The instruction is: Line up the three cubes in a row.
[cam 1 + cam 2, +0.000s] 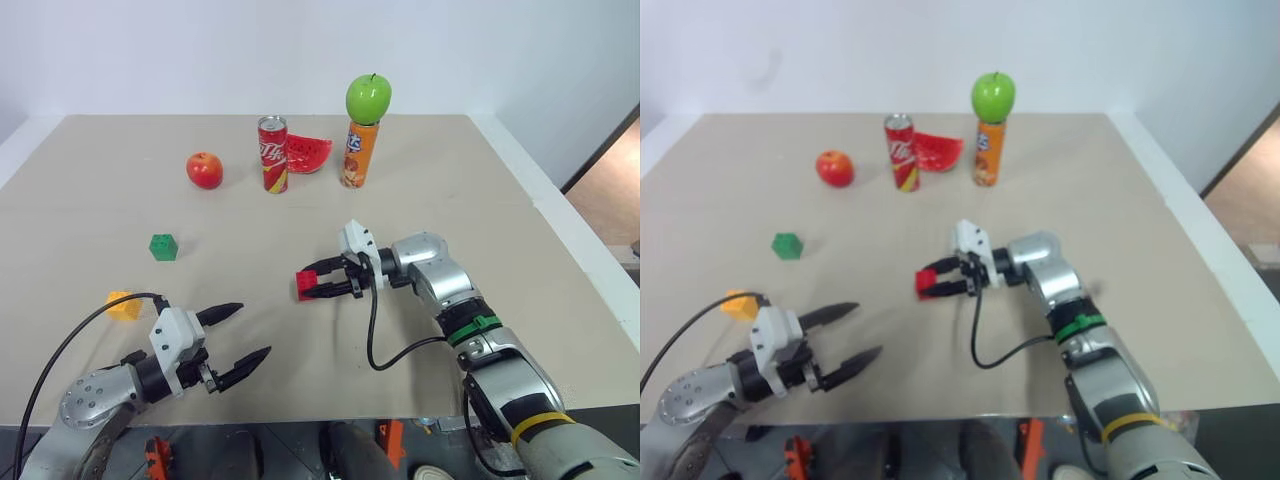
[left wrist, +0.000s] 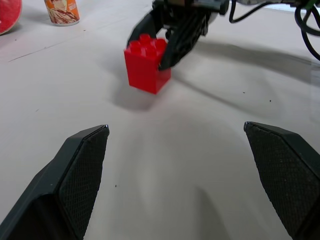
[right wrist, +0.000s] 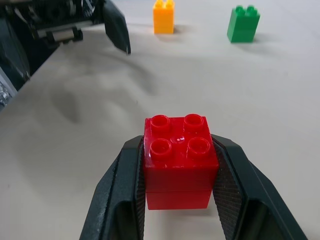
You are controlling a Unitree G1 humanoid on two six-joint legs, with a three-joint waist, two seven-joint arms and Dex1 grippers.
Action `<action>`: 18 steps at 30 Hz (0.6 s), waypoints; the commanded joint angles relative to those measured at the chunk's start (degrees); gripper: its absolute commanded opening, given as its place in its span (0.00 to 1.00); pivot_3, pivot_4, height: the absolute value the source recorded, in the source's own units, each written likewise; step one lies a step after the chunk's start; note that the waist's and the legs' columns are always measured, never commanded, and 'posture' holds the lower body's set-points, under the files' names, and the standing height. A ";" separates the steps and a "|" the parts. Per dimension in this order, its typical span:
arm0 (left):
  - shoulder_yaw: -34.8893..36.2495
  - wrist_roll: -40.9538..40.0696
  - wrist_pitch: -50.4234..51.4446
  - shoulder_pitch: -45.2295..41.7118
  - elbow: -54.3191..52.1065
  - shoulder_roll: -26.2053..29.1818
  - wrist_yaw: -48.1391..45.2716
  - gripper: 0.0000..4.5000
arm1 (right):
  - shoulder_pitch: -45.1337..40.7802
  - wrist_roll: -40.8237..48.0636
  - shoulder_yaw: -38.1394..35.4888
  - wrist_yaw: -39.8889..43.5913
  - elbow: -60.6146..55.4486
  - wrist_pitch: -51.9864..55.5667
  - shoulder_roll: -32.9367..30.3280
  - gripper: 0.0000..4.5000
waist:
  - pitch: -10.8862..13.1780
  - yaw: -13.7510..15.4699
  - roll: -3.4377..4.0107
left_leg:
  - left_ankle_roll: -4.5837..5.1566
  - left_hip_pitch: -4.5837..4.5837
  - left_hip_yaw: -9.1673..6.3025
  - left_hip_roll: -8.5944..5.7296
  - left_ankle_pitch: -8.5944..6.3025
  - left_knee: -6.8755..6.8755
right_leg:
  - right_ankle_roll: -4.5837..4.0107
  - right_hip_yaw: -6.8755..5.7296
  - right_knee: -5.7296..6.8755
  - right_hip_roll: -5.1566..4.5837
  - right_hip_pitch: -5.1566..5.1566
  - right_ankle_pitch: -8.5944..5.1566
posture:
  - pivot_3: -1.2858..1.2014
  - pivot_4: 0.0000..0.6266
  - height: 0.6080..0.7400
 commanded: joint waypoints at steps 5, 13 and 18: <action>-0.05 -0.06 -0.11 -0.43 -1.00 0.13 0.12 1.00 | -0.37 -0.70 -2.26 -0.86 3.16 -3.55 0.97 0.27 | 0.00 -0.02 0.00 | 0.00 0.01 -0.01 0.03 0.00 0.00 | -0.03 0.00 0.00 0.05 0.00 0.02 | 0.52 0.24 1.00; -0.12 0.21 -0.03 -0.20 -1.29 0.06 0.52 1.00 | -0.51 -1.72 -2.28 -0.01 4.24 -4.60 1.25 0.73 | 0.00 -0.02 0.00 | 0.00 0.01 0.00 0.09 0.00 0.00 | -0.04 0.01 0.00 0.11 0.00 0.02 | 0.52 0.24 1.00; 0.56 0.32 -0.19 0.24 -1.28 -0.26 1.43 1.00 | 0.25 -0.15 -3.04 0.52 0.56 -2.16 0.83 0.99 | 0.00 -0.02 0.00 | 0.00 0.02 0.00 0.13 0.00 0.00 | -0.07 0.02 0.00 0.15 0.00 0.03 | 0.52 0.24 1.00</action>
